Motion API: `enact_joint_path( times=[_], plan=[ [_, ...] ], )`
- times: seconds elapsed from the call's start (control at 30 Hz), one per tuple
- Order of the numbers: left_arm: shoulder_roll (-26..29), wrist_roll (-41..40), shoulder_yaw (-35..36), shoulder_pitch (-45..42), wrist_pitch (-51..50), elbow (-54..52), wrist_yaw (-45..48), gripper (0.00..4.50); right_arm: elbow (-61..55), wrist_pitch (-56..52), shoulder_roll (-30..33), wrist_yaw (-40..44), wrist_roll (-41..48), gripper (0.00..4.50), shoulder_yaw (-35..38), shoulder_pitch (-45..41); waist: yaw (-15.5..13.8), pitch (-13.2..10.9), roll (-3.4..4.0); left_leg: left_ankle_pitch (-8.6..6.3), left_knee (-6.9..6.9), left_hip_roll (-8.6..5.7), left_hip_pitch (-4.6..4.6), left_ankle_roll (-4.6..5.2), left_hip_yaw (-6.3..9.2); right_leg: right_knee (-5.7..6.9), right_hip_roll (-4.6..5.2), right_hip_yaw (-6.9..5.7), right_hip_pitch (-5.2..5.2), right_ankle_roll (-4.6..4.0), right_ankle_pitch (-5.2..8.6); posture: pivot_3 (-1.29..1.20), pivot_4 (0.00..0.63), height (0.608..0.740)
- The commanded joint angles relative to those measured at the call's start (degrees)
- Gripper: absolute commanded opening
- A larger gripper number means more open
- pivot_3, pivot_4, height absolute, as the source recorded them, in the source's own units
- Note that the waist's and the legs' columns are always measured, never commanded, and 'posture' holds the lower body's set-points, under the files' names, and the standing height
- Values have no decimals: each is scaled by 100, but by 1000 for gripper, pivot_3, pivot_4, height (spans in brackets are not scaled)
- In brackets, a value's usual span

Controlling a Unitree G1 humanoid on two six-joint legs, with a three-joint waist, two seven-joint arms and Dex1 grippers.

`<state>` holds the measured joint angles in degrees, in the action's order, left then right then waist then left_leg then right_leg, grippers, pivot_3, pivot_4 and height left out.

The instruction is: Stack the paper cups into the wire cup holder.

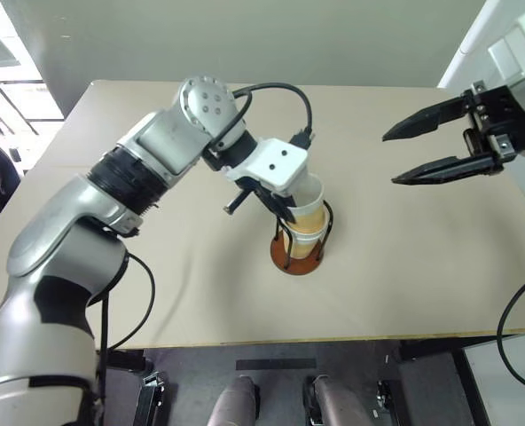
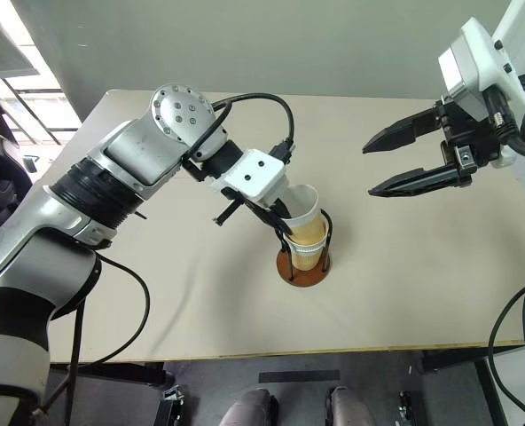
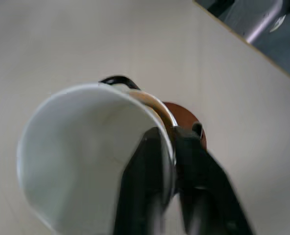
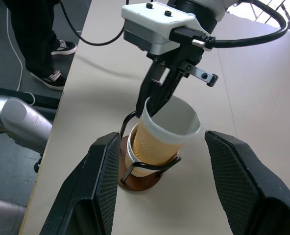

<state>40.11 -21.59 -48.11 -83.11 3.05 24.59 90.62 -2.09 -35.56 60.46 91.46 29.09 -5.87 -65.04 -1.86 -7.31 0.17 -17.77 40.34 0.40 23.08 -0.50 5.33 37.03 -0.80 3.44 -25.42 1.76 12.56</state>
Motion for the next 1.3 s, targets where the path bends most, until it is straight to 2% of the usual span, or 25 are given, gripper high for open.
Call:
enact_joint_path(
  times=[0.03, 0.2, 0.3, 0.47, 0.57, 0.8, 0.9, 1.13, 1.3],
  plan=[
    [25, -218, 278, -29, -189, -206, 188, 1537, -50, -12, 25, -11, 35, 2743, 170, 2, 0, 0, 0, 0, 1, 0, 0, 0, 0, 0, 1, 0, 0, 1, -1, 0, 150, 740],
    [162, -490, 522, 59, -689, -297, 188, 3312, 80, -9, -58, 19, -3, 2743, 98, -11, 10, 0, 0, 1, 7, 0, 0, 1, 0, 2, -1, 1, 0, 3, -2, 0, 150, 740],
    [160, -705, 1278, 150, -1473, -85, 49, 4311, 308, -32, -346, -315, -58, 2743, 146, -53, 15, 0, 0, 3, 12, 0, 0, 2, -1, 5, -1, 1, 0, 7, -4, 0, 150, 740],
    [238, -1036, 3119, 646, -2865, 123, -1615, 4311, 863, -69, -1288, -1688, -6, 2743, 669, -9, 83, -1, 4, 20, 18, 1, -6, 3, -3, 10, -1, 2, 1, 6, -18, 0, 150, 740],
    [185, -1043, 4266, 1359, -3241, -230, -3201, 4311, 1326, -18, -1711, -2349, -135, 2743, 804, 82, 86, 2, 10, 37, 4, -1, -13, 4, -4, 10, 0, 1, 2, 3, -22, 0, 150, 740],
    [-7, -780, 5832, 3043, -3903, -1567, -5812, 4311, 2549, 624, -2364, -3506, -657, 2743, 926, 323, 36, 2, 10, 63, -15, -8, -17, -6, 2, 1, 1, -2, 1, -6, -37, 0, 150, 740],
    [-66, -683, 6437, 3758, -4053, -1967, -6592, 4311, 2859, 646, -2672, -4018, -686, 2743, 1083, 489, 46, 2, 10, 70, -23, -11, -18, -15, 1, 1, 1, -1, -5, -12, -41, 0, 150, 740],
    [-64, -764, 7243, 4721, -4362, -2578, -7309, 4311, 3346, 1029, -2913, -4670, -1008, 2743, 1160, 778, -9, 2, 10, 80, -24, -10, -19, -32, 5, 7, -2, -6, -7, -33, -56, 0, 150, 740],
    [-115, -750, 7274, 4913, -4239, -2706, -7350, 4311, 3729, 1566, -2816, -4985, -1352, 2743, 1168, 813, -35, 2, 10, 103, -22, -12, -20, -35, 6, 4, -2, -7, -3, -52, -92, 0, 150, 740]
  ],
)
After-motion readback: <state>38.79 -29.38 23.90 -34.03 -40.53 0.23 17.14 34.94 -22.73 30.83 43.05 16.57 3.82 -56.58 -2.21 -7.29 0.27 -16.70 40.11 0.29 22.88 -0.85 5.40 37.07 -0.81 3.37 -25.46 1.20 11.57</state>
